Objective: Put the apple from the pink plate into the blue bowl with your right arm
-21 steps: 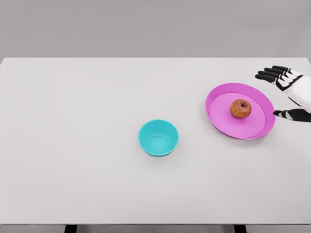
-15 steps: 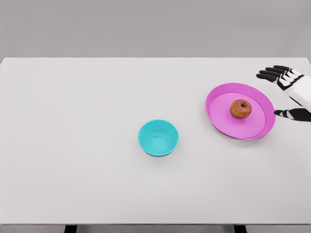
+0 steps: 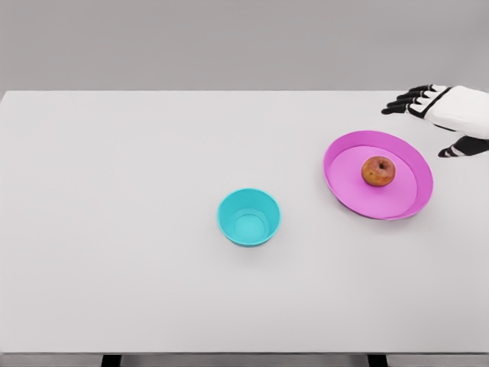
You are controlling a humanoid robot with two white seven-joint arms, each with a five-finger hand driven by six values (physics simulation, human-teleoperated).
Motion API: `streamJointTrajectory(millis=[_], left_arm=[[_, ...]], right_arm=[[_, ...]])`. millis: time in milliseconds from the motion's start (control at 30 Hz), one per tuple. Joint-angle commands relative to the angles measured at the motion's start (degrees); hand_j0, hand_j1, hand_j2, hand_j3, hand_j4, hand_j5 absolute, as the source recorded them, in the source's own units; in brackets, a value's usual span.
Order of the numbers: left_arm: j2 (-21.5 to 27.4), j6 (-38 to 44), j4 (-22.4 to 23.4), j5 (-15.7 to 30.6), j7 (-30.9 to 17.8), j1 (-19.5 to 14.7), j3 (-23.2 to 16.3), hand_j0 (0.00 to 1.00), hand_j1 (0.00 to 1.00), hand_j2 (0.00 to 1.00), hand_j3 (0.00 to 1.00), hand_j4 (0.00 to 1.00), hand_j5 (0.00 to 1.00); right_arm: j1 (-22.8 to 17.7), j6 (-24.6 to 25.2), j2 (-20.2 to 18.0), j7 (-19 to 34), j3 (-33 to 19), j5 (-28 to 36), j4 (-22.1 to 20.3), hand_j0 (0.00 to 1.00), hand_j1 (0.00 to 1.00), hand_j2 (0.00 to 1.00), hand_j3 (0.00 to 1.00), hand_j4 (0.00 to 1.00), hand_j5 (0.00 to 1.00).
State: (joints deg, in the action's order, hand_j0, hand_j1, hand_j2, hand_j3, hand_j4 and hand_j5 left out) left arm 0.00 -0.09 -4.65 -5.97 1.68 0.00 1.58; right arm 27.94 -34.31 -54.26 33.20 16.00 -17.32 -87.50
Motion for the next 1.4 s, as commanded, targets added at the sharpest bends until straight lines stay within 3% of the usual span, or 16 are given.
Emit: streamJointTrajectory(millis=[0, 100, 167, 733, 1267, 1367], left_arm=[[0.0, 0.0, 0.0, -0.01, -0.01, 0.0, 0.01, 1.0, 1.0, 1.0, 1.0, 1.0, 1.0], [0.0, 0.0, 0.0, -0.01, -0.01, 0.0, 0.01, 1.0, 1.0, 1.0, 1.0, 1.0, 1.0], [0.0, 0.0, 0.0, -0.01, -0.01, 0.0, 0.01, 1.0, 1.0, 1.0, 1.0, 1.0, 1.0], [0.0, 0.0, 0.0, -0.01, -0.01, 0.0, 0.01, 1.0, 1.0, 1.0, 1.0, 1.0, 1.0], [0.0, 0.0, 0.0, -0.01, -0.01, 0.0, 0.01, 1.0, 1.0, 1.0, 1.0, 1.0, 1.0], [0.0, 0.0, 0.0, -0.01, -0.01, 0.0, 0.01, 1.0, 1.0, 1.0, 1.0, 1.0, 1.0]], right_arm=[[0.62, 0.91, 2.23, 1.8, 5.61, 0.18, 3.47, 1.0, 1.0, 1.0, 1.0, 1.0, 1.0], [6.24, 0.91, 5.04, 1.8, 13.26, 0.09, 9.37, 1.0, 1.0, 1.0, 1.0, 1.0, 1.0], [7.39, 1.08, 5.92, 1.8, 15.11, 0.09, 10.25, 1.0, 1.0, 1.0, 1.0, 1.0, 1.0], [10.29, 1.17, 8.82, 1.8, 19.59, -0.44, 20.53, 1.0, 1.0, 1.0, 1.0, 1.0, 1.0], [10.99, 1.17, 10.14, 1.8, 21.7, -0.44, 23.26, 0.99, 0.99, 0.99, 0.99, 0.99, 0.99], [10.99, 1.17, 10.14, 1.8, 21.62, -0.44, 23.34, 0.85, 0.85, 0.85, 0.85, 0.85, 0.85]])
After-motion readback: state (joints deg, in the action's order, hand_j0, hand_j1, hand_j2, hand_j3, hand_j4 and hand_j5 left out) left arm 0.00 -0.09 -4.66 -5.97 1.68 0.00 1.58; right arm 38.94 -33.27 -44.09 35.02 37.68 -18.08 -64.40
